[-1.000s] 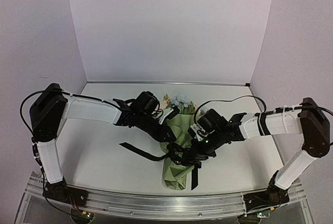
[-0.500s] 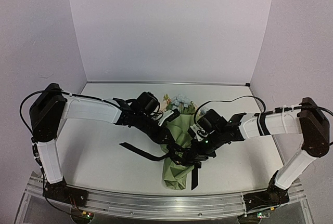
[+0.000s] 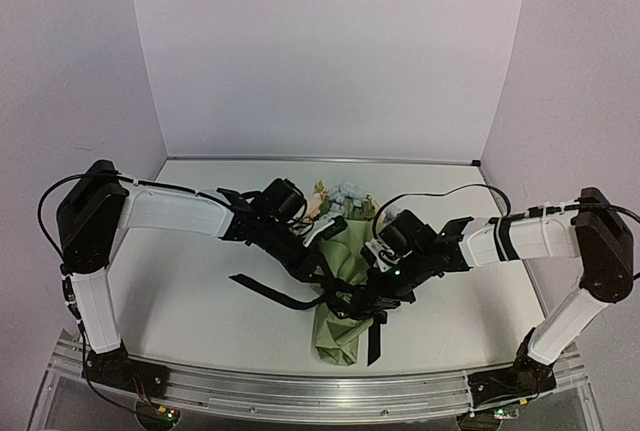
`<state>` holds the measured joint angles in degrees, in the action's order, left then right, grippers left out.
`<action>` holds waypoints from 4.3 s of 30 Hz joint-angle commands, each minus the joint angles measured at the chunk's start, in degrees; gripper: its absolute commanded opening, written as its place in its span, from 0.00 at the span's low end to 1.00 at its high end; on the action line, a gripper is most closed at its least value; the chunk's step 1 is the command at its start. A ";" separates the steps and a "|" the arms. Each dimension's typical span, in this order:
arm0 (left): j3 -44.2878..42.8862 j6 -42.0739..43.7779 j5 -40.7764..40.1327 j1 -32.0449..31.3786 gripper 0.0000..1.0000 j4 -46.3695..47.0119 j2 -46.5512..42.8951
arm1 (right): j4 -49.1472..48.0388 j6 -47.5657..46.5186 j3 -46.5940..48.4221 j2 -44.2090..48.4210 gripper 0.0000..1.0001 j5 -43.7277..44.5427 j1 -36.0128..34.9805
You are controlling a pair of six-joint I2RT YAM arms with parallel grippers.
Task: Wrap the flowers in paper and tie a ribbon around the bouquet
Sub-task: Cross the half-tied ribbon over the folded bouquet.
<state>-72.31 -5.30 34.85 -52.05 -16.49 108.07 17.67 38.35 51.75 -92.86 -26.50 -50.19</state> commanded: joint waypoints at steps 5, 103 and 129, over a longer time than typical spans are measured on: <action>-2.56 2.09 3.42 -0.03 0.12 -2.54 0.09 | 0.17 -0.59 0.91 -0.45 0.00 0.45 -0.41; 6.54 -5.76 -3.50 3.71 0.10 16.03 -4.61 | 11.53 4.48 23.70 -3.68 0.24 -3.42 3.31; 2.07 -4.16 -3.93 3.98 0.04 12.78 -2.52 | -3.92 -34.93 -1.09 4.04 0.52 14.52 4.54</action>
<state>-66.90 -10.38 31.31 -48.31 -3.31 105.12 23.22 13.39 50.48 -85.99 -12.72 -45.88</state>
